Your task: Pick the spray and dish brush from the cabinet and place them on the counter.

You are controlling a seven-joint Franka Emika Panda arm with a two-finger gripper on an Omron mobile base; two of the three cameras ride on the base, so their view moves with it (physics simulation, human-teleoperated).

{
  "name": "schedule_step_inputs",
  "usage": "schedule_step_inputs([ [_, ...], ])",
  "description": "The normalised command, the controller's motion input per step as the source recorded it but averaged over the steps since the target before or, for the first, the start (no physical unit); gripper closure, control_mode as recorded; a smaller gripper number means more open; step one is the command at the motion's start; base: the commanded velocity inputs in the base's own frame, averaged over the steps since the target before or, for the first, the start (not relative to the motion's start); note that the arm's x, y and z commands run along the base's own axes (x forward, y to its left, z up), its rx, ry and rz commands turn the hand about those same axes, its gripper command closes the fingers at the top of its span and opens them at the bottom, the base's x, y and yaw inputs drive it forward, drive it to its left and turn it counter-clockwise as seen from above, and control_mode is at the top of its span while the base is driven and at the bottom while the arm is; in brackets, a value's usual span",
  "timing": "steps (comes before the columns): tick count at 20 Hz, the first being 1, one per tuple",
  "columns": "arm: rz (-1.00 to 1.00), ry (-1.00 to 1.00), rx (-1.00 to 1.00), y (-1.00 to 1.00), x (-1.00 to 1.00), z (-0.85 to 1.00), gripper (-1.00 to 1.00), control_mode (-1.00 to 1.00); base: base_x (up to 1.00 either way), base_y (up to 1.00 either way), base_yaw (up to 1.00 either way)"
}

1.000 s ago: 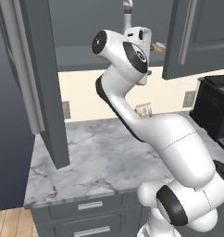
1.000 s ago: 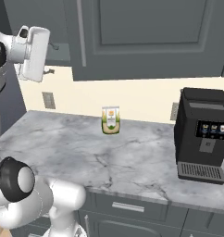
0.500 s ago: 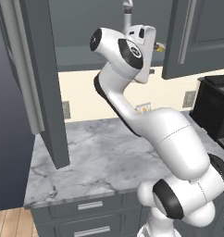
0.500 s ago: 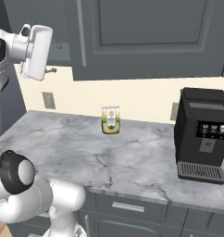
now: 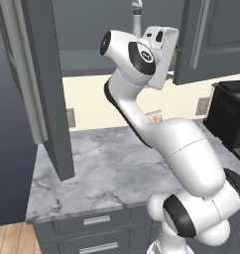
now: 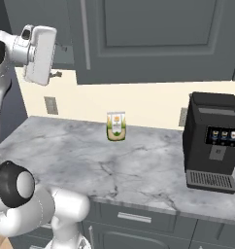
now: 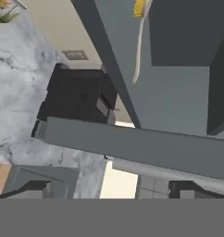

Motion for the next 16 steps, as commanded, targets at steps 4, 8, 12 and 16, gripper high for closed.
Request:
schedule_step_inputs([
  [4, -0.1, -0.01, -0.09, 0.2, 0.39, 0.0, -1.0, -1.0, 0.0, 0.0, 0.0],
  [8, -0.07, 0.02, -0.1, 0.14, 0.41, 0.0, -1.0, -1.0, 0.0, 0.0, 0.0],
  [12, -0.06, 0.0, -0.03, -0.12, 0.09, 0.0, -1.0, -1.0, 0.0, 0.0, 0.0],
  [16, -0.1, 0.0, -0.02, -0.23, 0.0, 0.0, -1.0, -1.0, 0.0, 0.0, 0.0],
])
